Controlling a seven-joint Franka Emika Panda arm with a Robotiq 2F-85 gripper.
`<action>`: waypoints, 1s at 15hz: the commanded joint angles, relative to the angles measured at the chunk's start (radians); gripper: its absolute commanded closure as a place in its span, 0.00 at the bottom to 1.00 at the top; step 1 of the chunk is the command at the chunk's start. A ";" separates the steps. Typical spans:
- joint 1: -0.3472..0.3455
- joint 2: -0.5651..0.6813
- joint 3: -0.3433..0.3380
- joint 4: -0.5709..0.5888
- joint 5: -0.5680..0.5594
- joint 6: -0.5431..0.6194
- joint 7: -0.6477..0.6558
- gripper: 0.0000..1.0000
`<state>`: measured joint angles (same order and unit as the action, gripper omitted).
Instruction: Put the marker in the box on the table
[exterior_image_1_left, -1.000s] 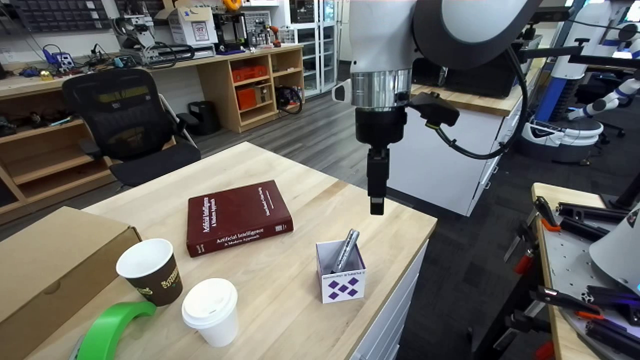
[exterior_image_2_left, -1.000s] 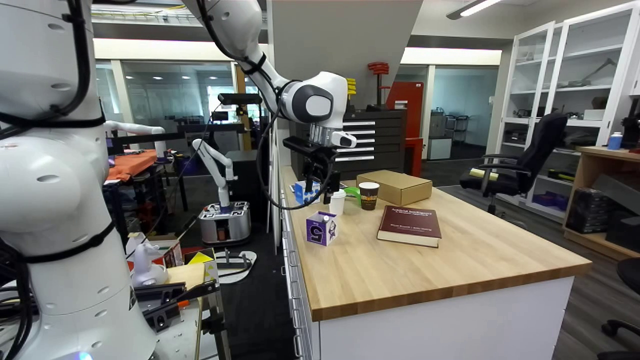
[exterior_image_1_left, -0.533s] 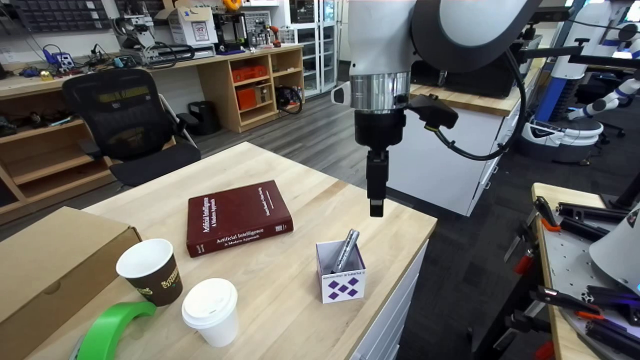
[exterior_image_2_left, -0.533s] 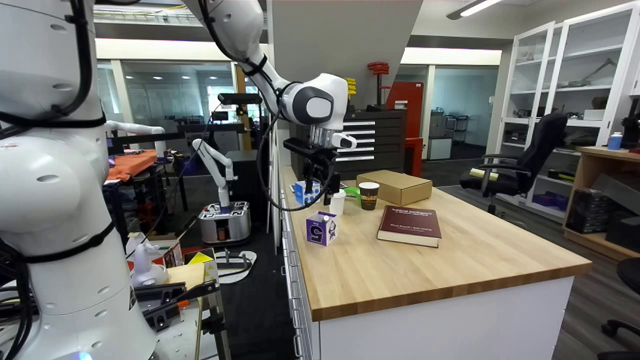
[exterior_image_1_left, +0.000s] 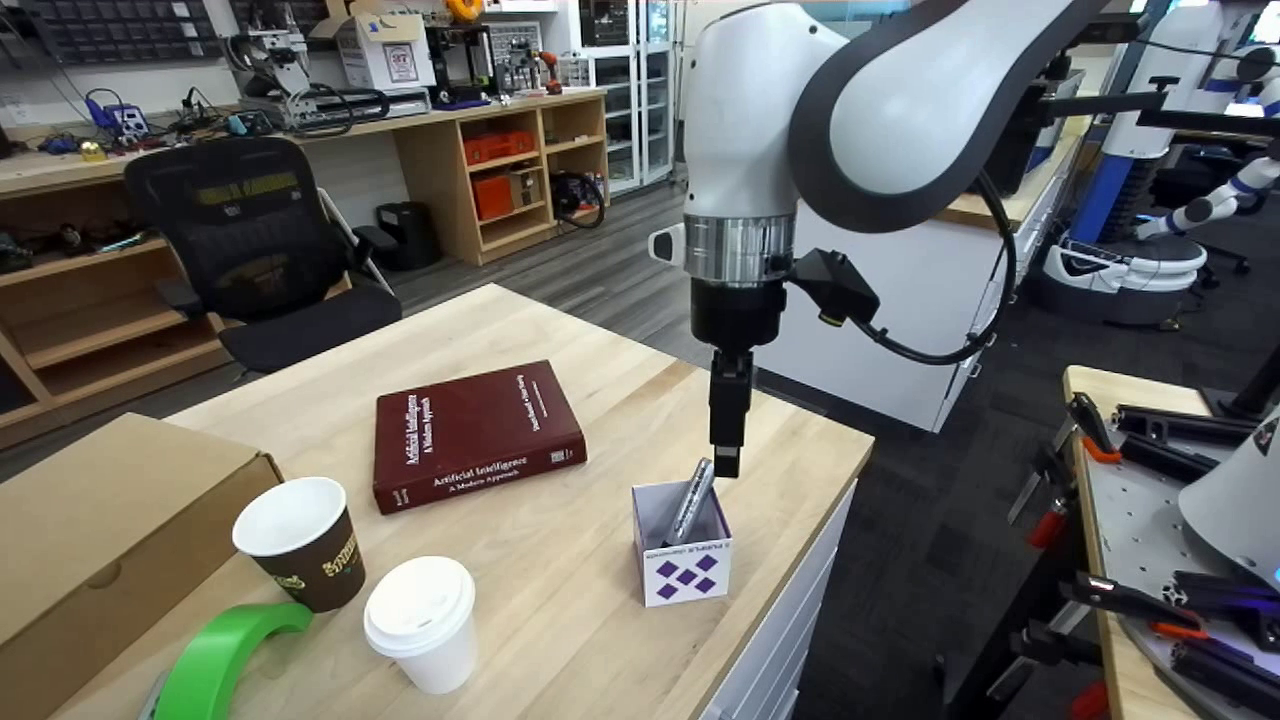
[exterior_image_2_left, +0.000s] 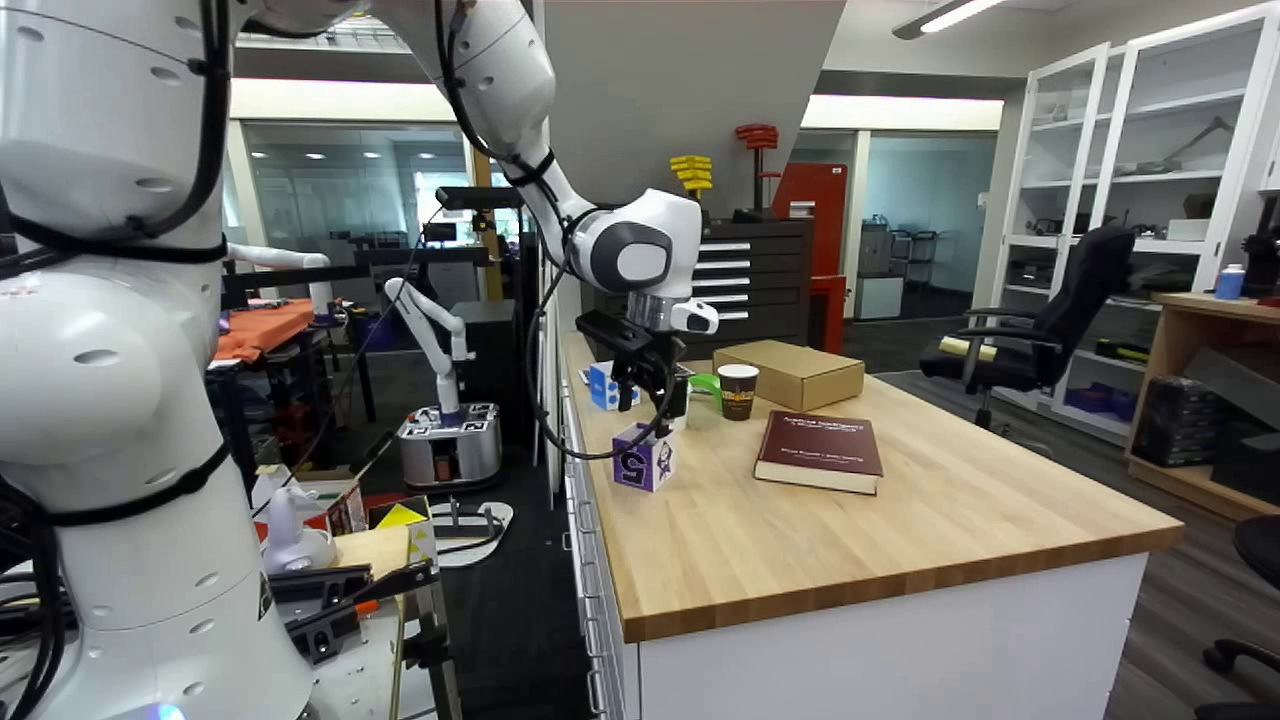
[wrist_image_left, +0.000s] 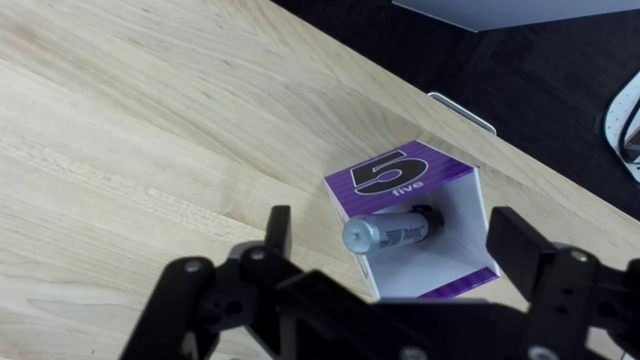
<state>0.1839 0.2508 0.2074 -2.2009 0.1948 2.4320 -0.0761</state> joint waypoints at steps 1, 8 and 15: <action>-0.013 0.034 0.013 0.013 0.023 0.031 -0.031 0.00; -0.025 0.082 0.039 0.029 0.071 0.085 -0.087 0.00; -0.032 0.108 0.060 0.045 0.087 0.096 -0.120 0.00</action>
<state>0.1777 0.3467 0.2417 -2.1658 0.2516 2.5057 -0.1557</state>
